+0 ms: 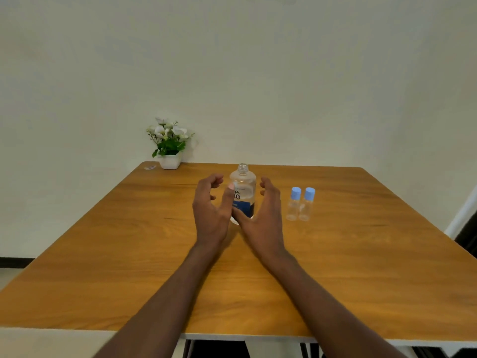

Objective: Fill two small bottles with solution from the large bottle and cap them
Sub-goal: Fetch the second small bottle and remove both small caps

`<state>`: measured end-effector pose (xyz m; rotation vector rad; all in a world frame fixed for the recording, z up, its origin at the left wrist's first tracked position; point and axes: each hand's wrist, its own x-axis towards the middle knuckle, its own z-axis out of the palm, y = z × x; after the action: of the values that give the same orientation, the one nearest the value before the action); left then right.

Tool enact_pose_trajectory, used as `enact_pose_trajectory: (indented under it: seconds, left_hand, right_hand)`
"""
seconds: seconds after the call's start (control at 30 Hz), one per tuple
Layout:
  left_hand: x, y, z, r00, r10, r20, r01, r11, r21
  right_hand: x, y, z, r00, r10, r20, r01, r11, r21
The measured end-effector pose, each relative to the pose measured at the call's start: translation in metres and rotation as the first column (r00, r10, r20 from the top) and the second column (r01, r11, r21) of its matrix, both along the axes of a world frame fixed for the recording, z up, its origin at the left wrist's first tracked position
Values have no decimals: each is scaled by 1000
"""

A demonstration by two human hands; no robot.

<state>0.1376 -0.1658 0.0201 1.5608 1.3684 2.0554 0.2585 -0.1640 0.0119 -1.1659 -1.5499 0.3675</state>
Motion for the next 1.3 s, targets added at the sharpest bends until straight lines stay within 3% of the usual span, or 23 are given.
enact_pose_trajectory:
  seconds: [0.2,0.3,0.53,0.63,0.77,0.9,1.0,1.1,1.17,1.3]
  left_hand:
    - [-3,6,-4,999,-35,-33,31,993,-115]
    - [-2,10,-5,995,-51,-90,37,988,-153]
    - [-1,9,-3,998,-46,-47,35,975,-220]
    - [0,7,-2,999,-20,-35,13,979,-202]
    - [2,-4,1,996,88,-16,-89,994,-63]
    - [13,-21,7,980,130,-152,-112,986,124]
    - [43,-33,13,979,-4,-202,46,978,203]
    - [83,-29,10,957,-188,-222,197,980,17]
    - [103,-14,0,939,-216,-267,187,974,-129]
    - [123,13,-12,932,-210,-296,138,960,-244]
  right_hand:
    - [-1,11,-4,986,155,-65,-163,977,-139]
    - [2,13,-5,988,133,-77,-144,976,-161]
    - [0,16,-5,988,149,-40,-154,971,-182]
    - [0,15,-5,990,142,-24,-144,971,-191]
    - [3,10,-5,995,84,-51,-93,973,-209]
    - [22,-11,4,992,-52,-114,49,999,-23]
    - [56,-22,18,980,-120,-160,150,970,189]
    - [90,-21,15,956,-182,-228,231,949,213]
    - [102,-22,5,950,-236,-203,273,946,177]
    - [109,-17,-3,955,-256,-152,277,950,143]
